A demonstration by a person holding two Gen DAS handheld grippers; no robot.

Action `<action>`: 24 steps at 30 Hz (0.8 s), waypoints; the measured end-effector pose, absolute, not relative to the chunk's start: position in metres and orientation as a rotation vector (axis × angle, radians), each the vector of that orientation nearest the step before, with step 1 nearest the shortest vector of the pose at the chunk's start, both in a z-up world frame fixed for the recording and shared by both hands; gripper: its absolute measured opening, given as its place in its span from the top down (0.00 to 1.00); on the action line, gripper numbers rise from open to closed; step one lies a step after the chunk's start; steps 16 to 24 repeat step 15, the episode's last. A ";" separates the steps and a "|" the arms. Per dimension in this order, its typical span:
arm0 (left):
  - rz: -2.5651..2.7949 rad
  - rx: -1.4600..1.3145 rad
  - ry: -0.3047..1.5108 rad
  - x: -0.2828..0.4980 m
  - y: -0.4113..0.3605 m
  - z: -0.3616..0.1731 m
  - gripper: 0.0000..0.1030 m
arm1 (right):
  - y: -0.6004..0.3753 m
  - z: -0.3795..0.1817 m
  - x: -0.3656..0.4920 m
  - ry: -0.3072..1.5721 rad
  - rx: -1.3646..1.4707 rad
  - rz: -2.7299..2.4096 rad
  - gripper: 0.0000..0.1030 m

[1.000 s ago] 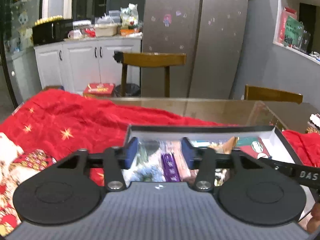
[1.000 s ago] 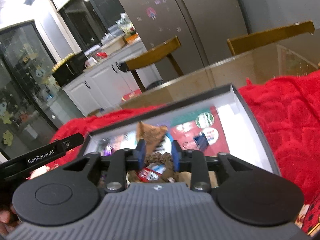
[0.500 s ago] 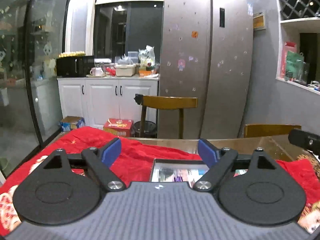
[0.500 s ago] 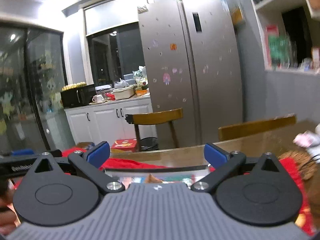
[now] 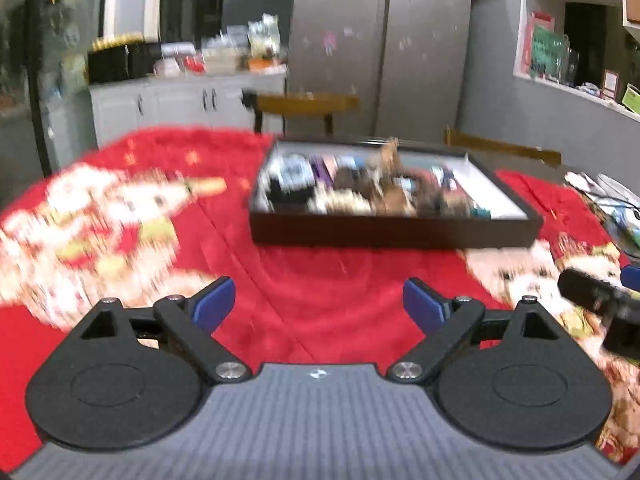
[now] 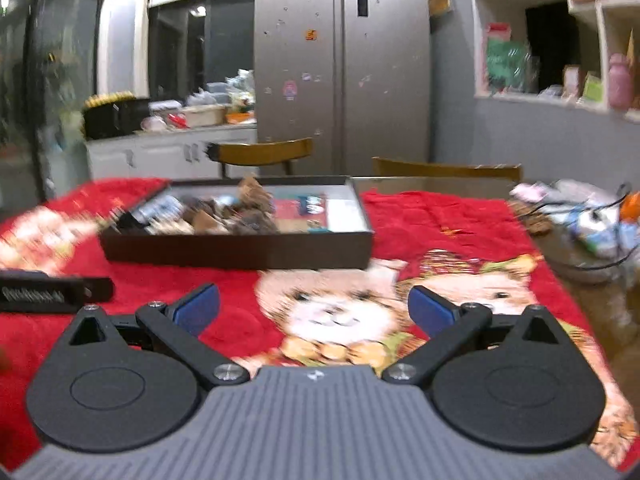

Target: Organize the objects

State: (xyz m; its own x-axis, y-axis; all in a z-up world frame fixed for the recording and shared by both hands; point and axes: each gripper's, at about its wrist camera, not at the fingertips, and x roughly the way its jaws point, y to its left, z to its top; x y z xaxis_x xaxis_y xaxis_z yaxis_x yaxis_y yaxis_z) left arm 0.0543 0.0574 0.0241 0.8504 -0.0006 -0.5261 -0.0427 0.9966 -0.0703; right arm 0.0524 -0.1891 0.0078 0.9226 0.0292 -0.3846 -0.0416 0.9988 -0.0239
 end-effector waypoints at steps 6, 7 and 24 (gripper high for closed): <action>0.057 0.001 0.549 0.057 0.052 0.006 0.09 | -0.192 -0.004 0.069 0.492 -0.002 0.035 0.00; 0.058 0.016 0.555 0.061 0.052 0.007 0.09 | -0.192 -0.005 0.071 0.503 -0.003 0.059 0.00; 0.036 0.056 0.582 0.066 0.045 0.003 0.09 | -0.174 -0.015 0.074 0.578 -0.098 0.096 0.00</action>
